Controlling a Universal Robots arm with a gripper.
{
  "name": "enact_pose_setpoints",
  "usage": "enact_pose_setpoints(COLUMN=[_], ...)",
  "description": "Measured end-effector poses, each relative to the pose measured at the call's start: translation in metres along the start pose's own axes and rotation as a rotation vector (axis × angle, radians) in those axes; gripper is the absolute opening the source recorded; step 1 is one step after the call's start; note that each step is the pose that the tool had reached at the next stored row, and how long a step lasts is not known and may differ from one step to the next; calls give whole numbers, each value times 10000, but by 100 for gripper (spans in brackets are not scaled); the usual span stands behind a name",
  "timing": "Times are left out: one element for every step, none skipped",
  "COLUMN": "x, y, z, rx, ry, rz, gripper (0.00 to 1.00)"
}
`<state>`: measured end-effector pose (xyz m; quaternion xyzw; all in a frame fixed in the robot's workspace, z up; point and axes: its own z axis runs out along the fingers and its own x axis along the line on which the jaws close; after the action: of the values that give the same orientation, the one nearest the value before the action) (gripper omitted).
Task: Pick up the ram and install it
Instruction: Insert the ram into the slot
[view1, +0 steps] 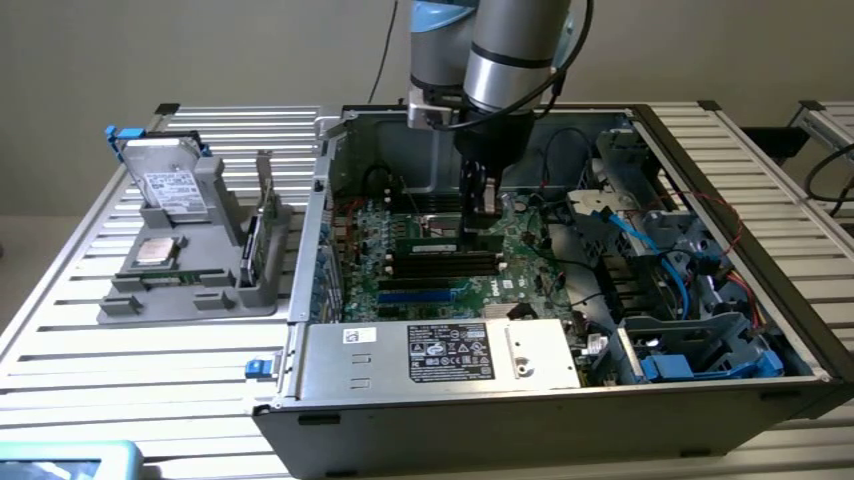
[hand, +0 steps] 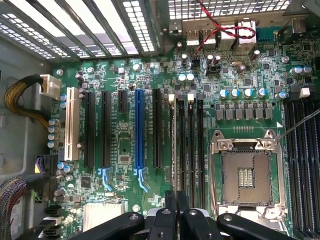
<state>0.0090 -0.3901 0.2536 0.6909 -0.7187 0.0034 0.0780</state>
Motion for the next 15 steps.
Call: enact_pose_setpoints(x=[0,-1,-1,-1,-2,-2,-1,0,2,3,5,9,13,16,21], y=[0,-1,0,0,0,0,-1,0,0,-2,-2,-2,-2,-2,-1], z=[5,9,13,16,19,23,25,27,30,33,35,36,37,39,40], rx=[0,1,1,2,3,3,3,3,3,3,4,3,4,5,6], ry=[1,2,3,5,6,7,9,10,10,10,11,15,17,17,19], rz=[-3,-10,-15,-20,-26,-34,-43,-53,-68,-83,-98,-111,-123,-135,-147], gripper=[12,12,12,12,12,12,12,12,12,12,12,12,12,12,12])
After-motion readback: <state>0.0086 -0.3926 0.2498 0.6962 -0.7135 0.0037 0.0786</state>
